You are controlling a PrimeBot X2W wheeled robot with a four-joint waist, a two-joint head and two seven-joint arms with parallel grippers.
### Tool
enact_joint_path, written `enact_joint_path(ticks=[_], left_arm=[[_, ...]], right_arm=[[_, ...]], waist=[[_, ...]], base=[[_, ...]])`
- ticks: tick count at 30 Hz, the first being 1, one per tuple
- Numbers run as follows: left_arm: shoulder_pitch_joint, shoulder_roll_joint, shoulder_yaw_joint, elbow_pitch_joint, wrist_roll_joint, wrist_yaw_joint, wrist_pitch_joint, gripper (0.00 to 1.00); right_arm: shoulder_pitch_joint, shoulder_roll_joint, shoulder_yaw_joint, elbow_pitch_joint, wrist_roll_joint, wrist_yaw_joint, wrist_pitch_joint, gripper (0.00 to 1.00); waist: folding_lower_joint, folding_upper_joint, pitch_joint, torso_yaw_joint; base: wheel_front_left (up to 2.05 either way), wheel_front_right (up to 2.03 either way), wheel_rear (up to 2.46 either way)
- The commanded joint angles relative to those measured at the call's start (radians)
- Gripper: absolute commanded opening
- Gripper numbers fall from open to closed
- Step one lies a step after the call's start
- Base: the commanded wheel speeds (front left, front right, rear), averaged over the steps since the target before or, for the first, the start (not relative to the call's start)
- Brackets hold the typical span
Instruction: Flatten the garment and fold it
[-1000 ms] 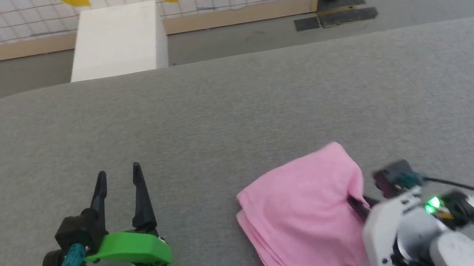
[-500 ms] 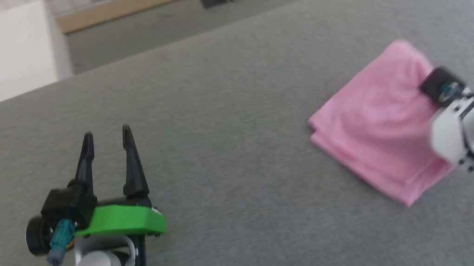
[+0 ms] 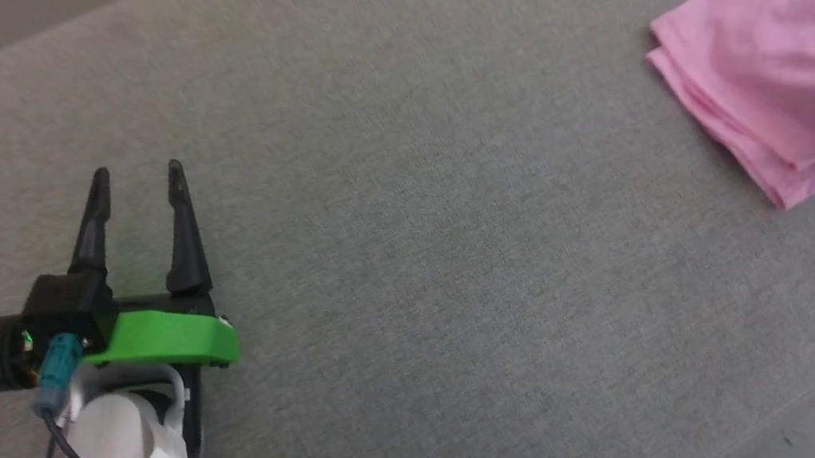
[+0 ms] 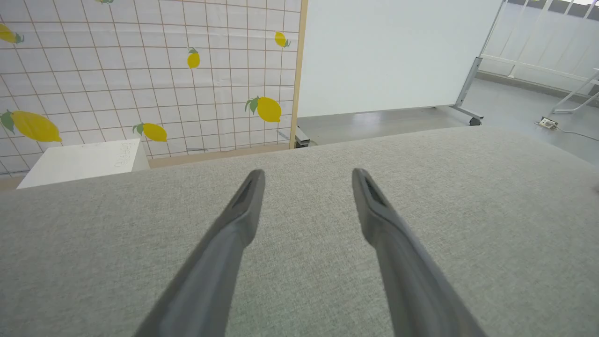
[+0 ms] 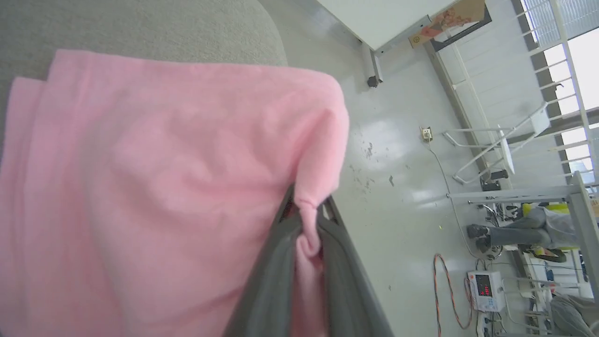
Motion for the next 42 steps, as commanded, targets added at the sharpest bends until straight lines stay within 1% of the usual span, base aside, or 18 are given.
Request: enact_joint_path(ticks=[1,6,9,10,11,12,15,18,23,27,30,35,39,42], left_arm=[[-0.019,0.014,0.002,-0.010,0.017,-0.004,0.008,1.00],[-0.013,0.030,-0.002,-0.037,0.022,-0.001,0.033,1.00],[-0.010,0.032,-0.006,-0.044,0.019,-0.001,0.039,1.00],[-0.008,0.030,-0.008,-0.043,0.017,0.000,0.039,1.00],[-0.006,0.029,-0.010,-0.041,0.016,0.000,0.038,1.00],[-0.003,0.025,-0.013,-0.037,0.014,0.001,0.035,1.00],[0.008,0.008,-0.021,-0.019,0.006,0.006,0.020,1.00],[0.023,-0.016,-0.030,0.016,-0.011,0.007,-0.002,1.00],[0.049,-0.051,-0.042,0.072,-0.042,0.015,-0.030,1.00],[0.073,-0.070,-0.053,0.109,-0.071,0.020,-0.042,1.00],[0.090,-0.079,-0.063,0.129,-0.092,0.018,-0.046,1.00],[0.108,-0.085,-0.079,0.159,-0.107,0.017,-0.049,1.00],[0.121,-0.087,-0.091,0.178,-0.110,0.018,-0.050,1.00],[0.134,-0.089,-0.094,0.188,-0.111,0.020,-0.051,1.00]], right_arm=[[-0.025,0.013,-0.029,0.013,-0.026,-0.002,-0.021,0.00],[-0.057,0.048,-0.156,0.068,-0.122,-0.002,-0.075,0.00],[-0.072,0.071,-0.216,0.100,-0.154,-0.002,-0.096,0.00],[-0.076,0.077,-0.231,0.112,-0.166,-0.002,-0.104,0.43],[-0.077,0.081,-0.242,0.120,-0.176,-0.002,-0.111,0.84],[-0.079,0.087,-0.257,0.126,-0.185,-0.002,-0.123,1.00],[-0.073,0.096,-0.278,0.140,-0.204,-0.002,-0.154,1.00],[-0.059,0.101,-0.300,0.143,-0.191,-0.002,-0.204,1.00],[-0.004,0.108,-0.298,0.122,-0.131,-0.002,-0.269,1.00],[0.072,0.127,-0.282,0.068,-0.051,-0.002,-0.299,1.00],[0.153,0.158,-0.276,-0.014,0.029,-0.002,-0.313,1.00],[0.317,0.225,-0.266,-0.199,0.154,-0.002,-0.327,1.00],[0.454,0.301,-0.253,-0.356,0.211,-0.002,-0.323,1.00],[0.539,0.360,-0.237,-0.457,0.230,-0.002,-0.321,1.00]], waist=[[-0.0001,-0.0001,0.070,-0.041],[-0.0001,-0.0001,0.081,-0.031],[-0.0001,-0.0001,0.075,-0.023],[-0.0001,-0.0001,0.068,-0.020],[-0.0001,-0.0001,0.061,-0.016],[-0.0001,-0.0001,0.050,-0.013],[-0.0001,-0.0001,0.006,0.005],[-0.0001,-0.0001,-0.063,0.036],[-0.0001,-0.0001,-0.181,0.101],[-0.0001,-0.0001,-0.270,0.164],[-0.0001,-0.0001,-0.322,0.218],[-0.0001,-0.0001,-0.373,0.300],[-0.0001,-0.0001,-0.399,0.357],[-0.0001,-0.0001,-0.413,0.384]], base=[[0.00,0.00,0.00],[0.00,0.00,0.00],[0.00,0.00,0.00],[0.00,0.00,0.00],[0.00,0.00,0.00],[0.00,0.00,0.00],[0.00,0.00,0.00],[0.00,0.00,0.00],[0.00,0.00,0.00],[0.00,0.00,0.00],[0.00,0.00,0.00],[0.00,0.00,0.00],[0.00,0.00,0.00],[0.00,0.00,0.00]])
